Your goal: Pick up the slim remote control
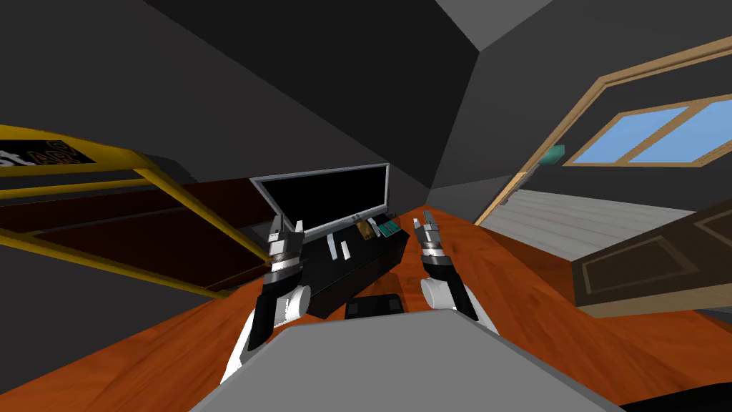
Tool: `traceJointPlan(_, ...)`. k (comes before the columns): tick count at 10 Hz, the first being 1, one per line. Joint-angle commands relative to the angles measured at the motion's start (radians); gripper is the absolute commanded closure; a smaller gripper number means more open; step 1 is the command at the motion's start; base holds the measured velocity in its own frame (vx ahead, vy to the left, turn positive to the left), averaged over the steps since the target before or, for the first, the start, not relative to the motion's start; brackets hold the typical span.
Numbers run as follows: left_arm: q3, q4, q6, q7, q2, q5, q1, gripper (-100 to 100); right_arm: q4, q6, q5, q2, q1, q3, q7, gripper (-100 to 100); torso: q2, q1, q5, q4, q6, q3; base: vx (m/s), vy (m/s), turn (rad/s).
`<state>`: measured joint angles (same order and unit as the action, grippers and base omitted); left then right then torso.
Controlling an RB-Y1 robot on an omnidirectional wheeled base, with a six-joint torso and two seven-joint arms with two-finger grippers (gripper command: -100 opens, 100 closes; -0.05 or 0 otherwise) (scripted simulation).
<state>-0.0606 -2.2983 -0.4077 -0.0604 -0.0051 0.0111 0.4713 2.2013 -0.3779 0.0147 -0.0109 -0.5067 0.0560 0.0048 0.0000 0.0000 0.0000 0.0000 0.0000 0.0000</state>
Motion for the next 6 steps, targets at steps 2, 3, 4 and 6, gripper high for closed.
traceJointPlan(2,-0.012,0.04,0.046,0.033,0.054,-0.039,-0.002,-100,0.0,0.0,0.0,0.0,0.0,0.0,0.0,0,0.0,-0.001,0.0,0.0,0.0,0.0,0.003,-0.042,-0.139)
traceJointPlan(3,-0.017,0.056,0.064,0.046,0.071,-0.055,-0.003,-100,0.0,0.0,0.0,0.0,0.0,0.0,0.0,0,0.0,-0.003,-0.001,0.0,0.0,0.0,0.004,-0.054,-0.101)
traceJointPlan(4,-0.023,0.075,0.086,0.061,0.09,-0.073,-0.005,-100,0.0,0.0,0.0,0.0,0.0,0.0,0.0,0,0.0,-0.003,-0.001,0.0,0.0,0.0,0.0,-0.053,-0.139)
traceJointPlan(6,-0.037,0.121,0.136,0.097,0.132,-0.115,-0.008,-100,0.0,0.0,0.0,0.0,0.0,0.0,0.0,0,-0.001,-0.003,-0.001,0.0,0.0,0.0,0.013,-0.043,-0.186)
